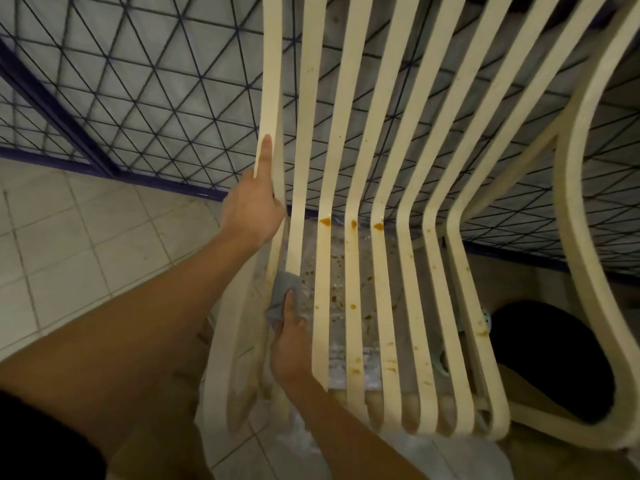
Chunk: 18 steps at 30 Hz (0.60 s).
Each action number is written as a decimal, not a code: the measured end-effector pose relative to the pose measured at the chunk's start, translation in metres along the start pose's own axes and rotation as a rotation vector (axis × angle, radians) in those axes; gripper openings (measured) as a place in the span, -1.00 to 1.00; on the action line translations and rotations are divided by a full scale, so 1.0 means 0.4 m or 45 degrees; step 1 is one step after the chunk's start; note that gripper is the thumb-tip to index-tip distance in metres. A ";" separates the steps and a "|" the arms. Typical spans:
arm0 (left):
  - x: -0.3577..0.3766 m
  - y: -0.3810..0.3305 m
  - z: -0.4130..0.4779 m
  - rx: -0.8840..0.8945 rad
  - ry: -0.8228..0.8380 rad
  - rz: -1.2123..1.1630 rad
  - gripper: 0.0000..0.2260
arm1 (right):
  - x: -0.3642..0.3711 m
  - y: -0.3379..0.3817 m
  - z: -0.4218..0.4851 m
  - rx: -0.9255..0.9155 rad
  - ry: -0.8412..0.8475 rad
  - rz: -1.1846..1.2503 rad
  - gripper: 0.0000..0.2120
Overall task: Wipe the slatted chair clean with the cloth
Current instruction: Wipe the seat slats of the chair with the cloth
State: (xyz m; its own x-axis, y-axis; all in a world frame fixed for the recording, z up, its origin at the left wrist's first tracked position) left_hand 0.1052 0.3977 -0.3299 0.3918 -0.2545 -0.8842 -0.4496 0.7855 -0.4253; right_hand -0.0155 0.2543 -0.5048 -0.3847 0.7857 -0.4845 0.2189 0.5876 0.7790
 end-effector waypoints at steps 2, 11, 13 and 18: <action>-0.001 -0.001 0.000 0.004 0.007 0.002 -0.17 | 0.012 -0.020 -0.042 0.014 -0.024 0.019 -0.35; -0.003 -0.002 -0.005 0.021 0.018 0.003 -0.16 | 0.029 -0.116 -0.191 -0.038 0.011 -0.149 -0.24; -0.004 -0.003 -0.006 0.027 0.020 0.001 -0.16 | 0.033 -0.124 -0.189 -0.069 0.012 -0.218 -0.22; 0.001 0.006 0.000 0.041 -0.021 -0.003 -0.17 | 0.038 -0.081 -0.082 -0.066 0.106 -0.276 -0.27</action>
State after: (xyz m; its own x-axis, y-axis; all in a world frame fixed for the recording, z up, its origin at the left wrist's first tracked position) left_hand 0.1043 0.3994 -0.3314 0.4060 -0.2476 -0.8797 -0.4224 0.8028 -0.4209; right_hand -0.0580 0.2410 -0.5243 -0.4906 0.6221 -0.6102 0.0777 0.7287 0.6804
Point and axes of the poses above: each hand's wrist, its own z-axis towards the middle knuckle, its own x-axis out of the palm, y = z × x, the point moved 7 cm from there along z, towards the middle knuckle, and after that the axes turned 12 degrees about -y, right-handed, at the moved point
